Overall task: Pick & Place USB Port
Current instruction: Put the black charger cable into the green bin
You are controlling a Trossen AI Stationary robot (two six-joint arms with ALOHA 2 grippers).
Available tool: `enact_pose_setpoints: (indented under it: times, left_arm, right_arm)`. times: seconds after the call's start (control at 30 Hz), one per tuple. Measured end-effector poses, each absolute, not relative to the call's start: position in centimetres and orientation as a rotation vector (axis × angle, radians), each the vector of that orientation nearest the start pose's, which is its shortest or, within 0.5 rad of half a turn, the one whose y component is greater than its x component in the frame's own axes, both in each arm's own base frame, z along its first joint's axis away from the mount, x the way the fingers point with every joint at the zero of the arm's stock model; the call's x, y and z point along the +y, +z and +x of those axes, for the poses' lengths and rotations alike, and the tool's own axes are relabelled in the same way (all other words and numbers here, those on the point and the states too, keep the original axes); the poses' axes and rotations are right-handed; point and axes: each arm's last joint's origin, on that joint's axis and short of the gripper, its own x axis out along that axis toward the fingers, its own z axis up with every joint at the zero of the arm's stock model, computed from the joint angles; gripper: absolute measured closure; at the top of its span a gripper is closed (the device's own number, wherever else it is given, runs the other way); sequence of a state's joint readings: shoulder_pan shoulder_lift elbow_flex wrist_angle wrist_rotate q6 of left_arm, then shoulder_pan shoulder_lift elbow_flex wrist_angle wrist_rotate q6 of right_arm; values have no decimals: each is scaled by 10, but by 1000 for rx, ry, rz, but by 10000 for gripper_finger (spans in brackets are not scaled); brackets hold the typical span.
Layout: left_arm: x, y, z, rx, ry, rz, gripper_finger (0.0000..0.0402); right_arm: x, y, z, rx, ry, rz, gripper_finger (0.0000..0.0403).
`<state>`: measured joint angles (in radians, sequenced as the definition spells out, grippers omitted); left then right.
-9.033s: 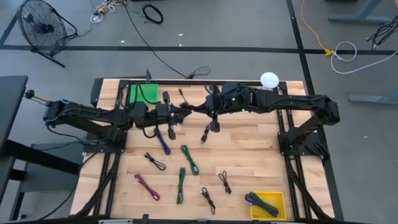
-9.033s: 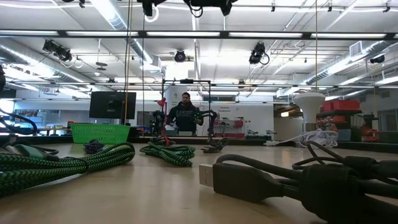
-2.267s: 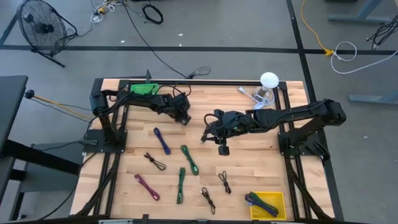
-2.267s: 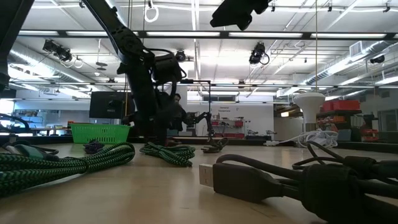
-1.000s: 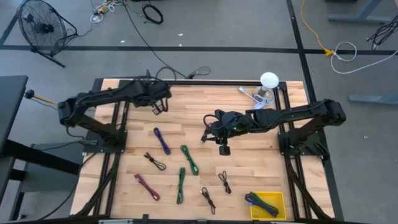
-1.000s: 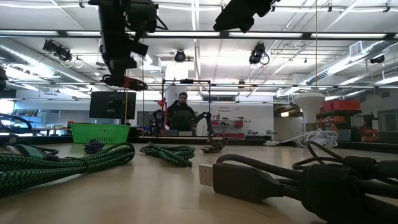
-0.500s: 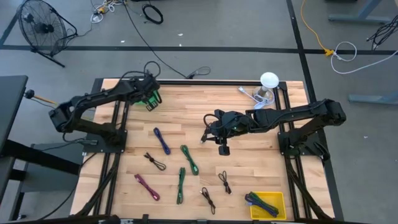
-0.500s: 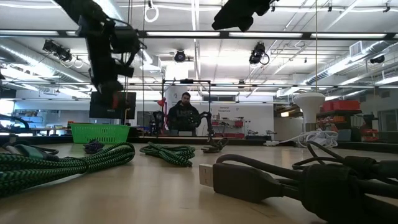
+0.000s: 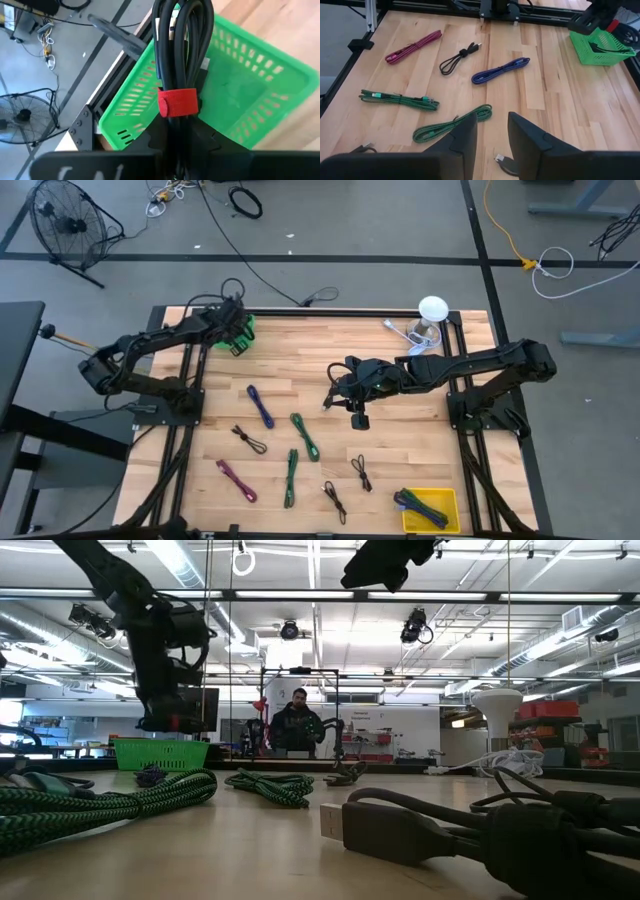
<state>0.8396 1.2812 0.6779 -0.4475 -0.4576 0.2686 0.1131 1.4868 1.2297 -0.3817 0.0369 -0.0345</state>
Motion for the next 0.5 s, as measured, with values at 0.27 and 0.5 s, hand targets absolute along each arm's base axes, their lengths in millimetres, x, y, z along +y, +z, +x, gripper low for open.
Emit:
enact_pose_setpoints:
  times: [0.27,0.5]
  left_arm:
    - [182,180,133,1257,1034,-8,360]
    - [190,182,128,1205,1032,-54,360]
  right_arm:
    - [36,305,326,631,84,-81,293]
    - [36,305,326,628,84,-81,293]
